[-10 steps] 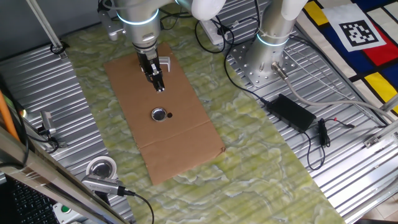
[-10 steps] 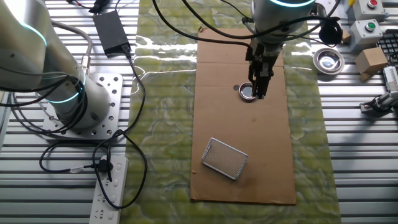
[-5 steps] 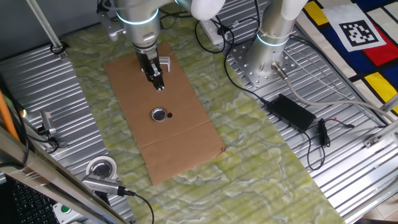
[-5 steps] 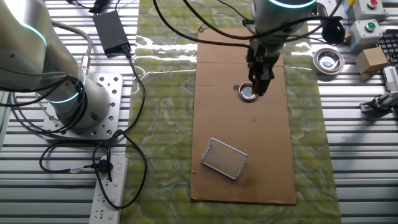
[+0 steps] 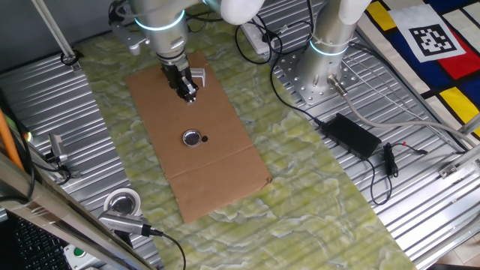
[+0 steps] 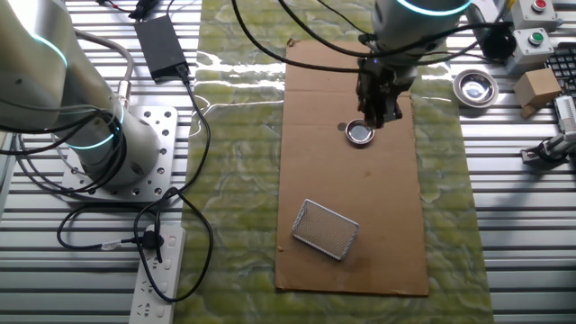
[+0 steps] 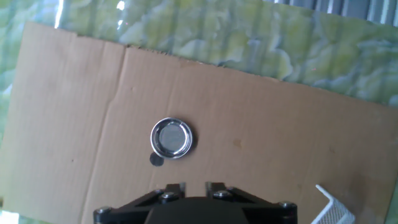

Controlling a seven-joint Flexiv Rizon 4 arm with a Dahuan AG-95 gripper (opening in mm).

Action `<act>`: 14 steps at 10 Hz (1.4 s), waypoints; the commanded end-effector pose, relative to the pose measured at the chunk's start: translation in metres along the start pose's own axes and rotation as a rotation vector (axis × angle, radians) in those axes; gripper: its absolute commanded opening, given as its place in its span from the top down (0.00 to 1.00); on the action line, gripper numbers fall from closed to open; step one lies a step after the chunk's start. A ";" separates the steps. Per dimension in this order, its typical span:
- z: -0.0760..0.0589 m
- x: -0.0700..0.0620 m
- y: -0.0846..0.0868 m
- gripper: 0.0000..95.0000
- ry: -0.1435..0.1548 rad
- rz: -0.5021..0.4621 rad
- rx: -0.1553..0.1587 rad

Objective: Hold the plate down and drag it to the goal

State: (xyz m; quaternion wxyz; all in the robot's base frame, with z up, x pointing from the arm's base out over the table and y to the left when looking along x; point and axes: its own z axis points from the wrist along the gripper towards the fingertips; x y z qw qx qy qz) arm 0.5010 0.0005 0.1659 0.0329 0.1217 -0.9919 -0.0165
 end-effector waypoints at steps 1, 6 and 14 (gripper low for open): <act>0.023 -0.009 0.001 1.00 0.003 -0.016 0.003; 0.079 -0.026 0.013 1.00 -0.004 -0.012 0.004; 0.125 -0.031 0.030 1.00 -0.015 -0.031 0.006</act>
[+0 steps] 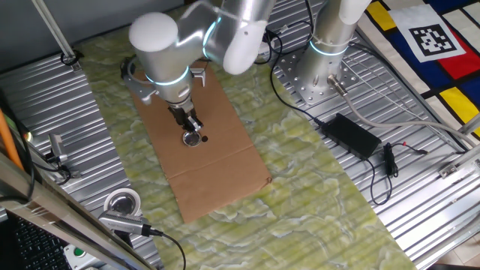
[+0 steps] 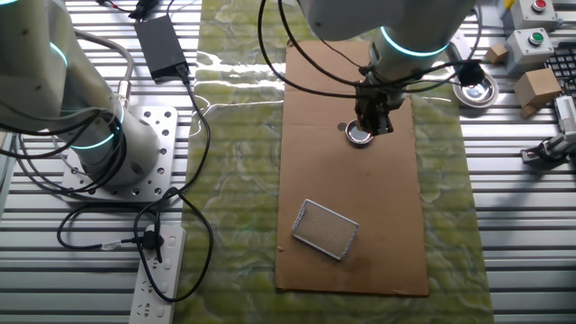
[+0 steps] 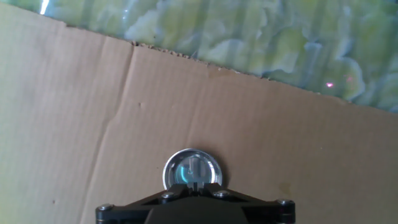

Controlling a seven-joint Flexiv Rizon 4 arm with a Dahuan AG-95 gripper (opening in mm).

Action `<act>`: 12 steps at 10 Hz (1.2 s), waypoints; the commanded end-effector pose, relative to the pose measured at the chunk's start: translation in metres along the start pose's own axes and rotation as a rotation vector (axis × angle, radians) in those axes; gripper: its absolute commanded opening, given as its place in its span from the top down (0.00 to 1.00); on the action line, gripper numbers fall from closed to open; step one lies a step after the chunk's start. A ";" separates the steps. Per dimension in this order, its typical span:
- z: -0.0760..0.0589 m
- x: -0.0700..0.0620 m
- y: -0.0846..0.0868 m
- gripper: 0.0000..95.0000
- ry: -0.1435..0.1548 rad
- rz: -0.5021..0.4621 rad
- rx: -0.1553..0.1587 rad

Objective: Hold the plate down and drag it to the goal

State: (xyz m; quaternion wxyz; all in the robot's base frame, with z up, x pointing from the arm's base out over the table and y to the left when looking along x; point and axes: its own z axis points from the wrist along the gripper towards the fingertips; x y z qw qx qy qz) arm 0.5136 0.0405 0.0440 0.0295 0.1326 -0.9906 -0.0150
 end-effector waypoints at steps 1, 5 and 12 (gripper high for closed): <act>0.004 -0.002 0.000 1.00 -0.010 -0.015 0.003; 0.011 -0.002 0.001 1.00 -0.010 -0.027 0.006; 0.029 0.000 0.004 1.00 -0.017 -0.016 0.009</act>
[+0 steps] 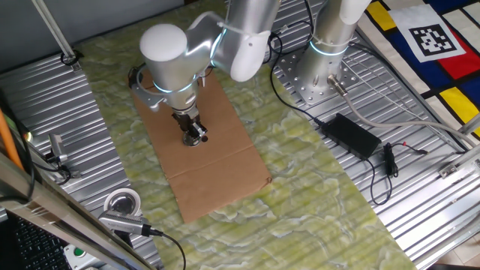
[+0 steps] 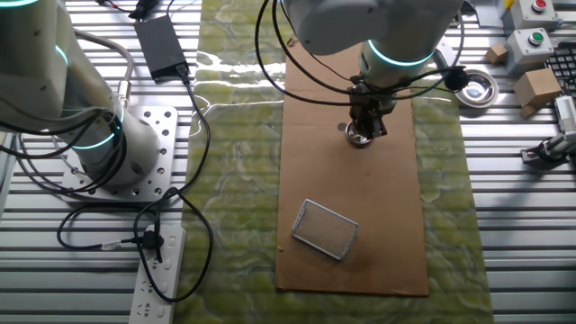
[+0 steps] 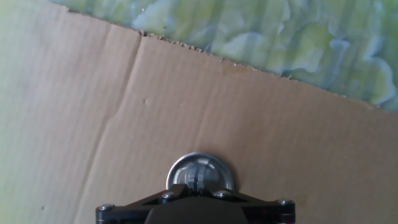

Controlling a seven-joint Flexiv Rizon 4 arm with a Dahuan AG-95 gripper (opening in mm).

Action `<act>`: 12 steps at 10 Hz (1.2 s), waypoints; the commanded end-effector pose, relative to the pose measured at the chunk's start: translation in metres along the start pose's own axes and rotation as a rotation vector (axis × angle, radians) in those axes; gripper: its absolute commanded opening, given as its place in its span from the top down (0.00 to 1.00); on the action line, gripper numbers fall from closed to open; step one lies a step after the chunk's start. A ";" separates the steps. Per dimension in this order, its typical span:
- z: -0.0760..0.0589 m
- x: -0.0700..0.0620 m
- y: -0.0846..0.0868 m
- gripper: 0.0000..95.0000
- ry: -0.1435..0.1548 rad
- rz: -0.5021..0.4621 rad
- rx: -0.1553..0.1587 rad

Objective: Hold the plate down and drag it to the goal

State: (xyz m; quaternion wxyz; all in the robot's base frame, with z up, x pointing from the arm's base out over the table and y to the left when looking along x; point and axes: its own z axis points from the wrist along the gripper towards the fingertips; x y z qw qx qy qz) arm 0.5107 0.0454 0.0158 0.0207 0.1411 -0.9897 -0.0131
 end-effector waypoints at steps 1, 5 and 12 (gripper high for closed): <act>0.000 0.000 0.000 1.00 -0.002 -0.002 0.002; -0.011 -0.002 -0.003 1.00 0.001 -0.009 0.001; -0.010 -0.001 -0.010 1.00 0.002 -0.029 0.002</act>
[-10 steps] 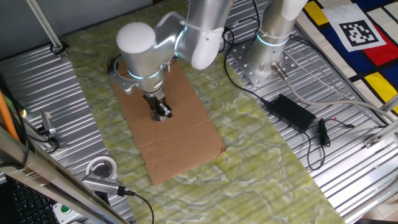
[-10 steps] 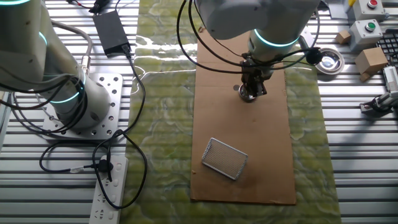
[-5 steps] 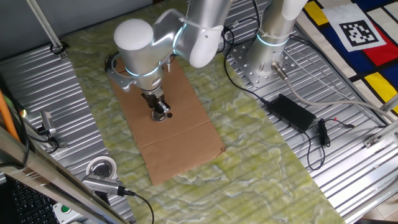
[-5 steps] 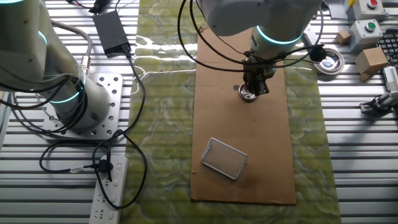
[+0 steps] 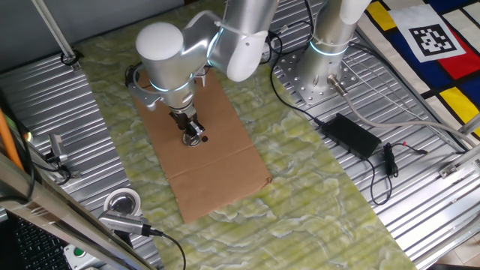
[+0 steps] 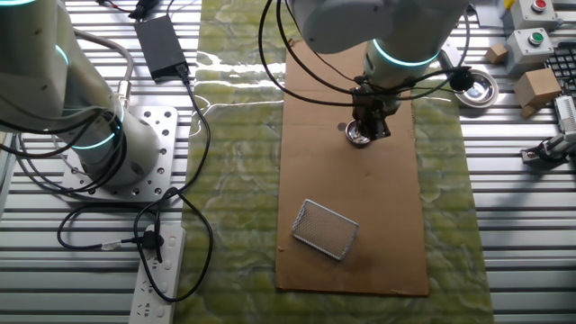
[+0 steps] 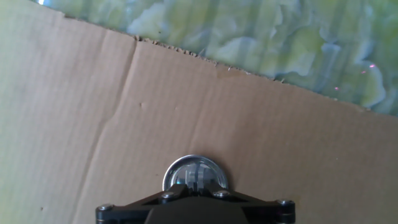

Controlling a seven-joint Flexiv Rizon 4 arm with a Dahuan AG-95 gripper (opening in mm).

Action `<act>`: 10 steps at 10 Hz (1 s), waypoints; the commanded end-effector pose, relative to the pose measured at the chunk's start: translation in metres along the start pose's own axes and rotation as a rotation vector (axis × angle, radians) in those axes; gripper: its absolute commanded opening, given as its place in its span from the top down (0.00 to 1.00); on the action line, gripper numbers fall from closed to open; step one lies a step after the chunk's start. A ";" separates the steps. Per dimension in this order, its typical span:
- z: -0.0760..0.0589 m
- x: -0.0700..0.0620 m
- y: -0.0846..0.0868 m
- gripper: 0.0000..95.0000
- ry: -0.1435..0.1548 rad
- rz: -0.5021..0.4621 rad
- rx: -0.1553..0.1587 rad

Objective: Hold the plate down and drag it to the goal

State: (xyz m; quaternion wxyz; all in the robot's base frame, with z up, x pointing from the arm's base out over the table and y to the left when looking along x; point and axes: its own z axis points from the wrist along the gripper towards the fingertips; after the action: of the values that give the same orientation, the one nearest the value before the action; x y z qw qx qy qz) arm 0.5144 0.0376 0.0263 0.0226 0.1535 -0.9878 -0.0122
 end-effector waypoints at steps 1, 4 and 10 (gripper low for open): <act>0.001 0.000 -0.002 1.00 -0.002 -0.005 0.000; 0.004 0.001 -0.002 1.00 -0.003 -0.005 0.001; 0.006 0.004 -0.008 1.00 -0.008 -0.029 0.003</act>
State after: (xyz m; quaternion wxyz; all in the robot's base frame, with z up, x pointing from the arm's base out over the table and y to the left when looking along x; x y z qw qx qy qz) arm 0.5127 0.0275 0.0202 0.0184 0.1687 -0.9854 -0.0123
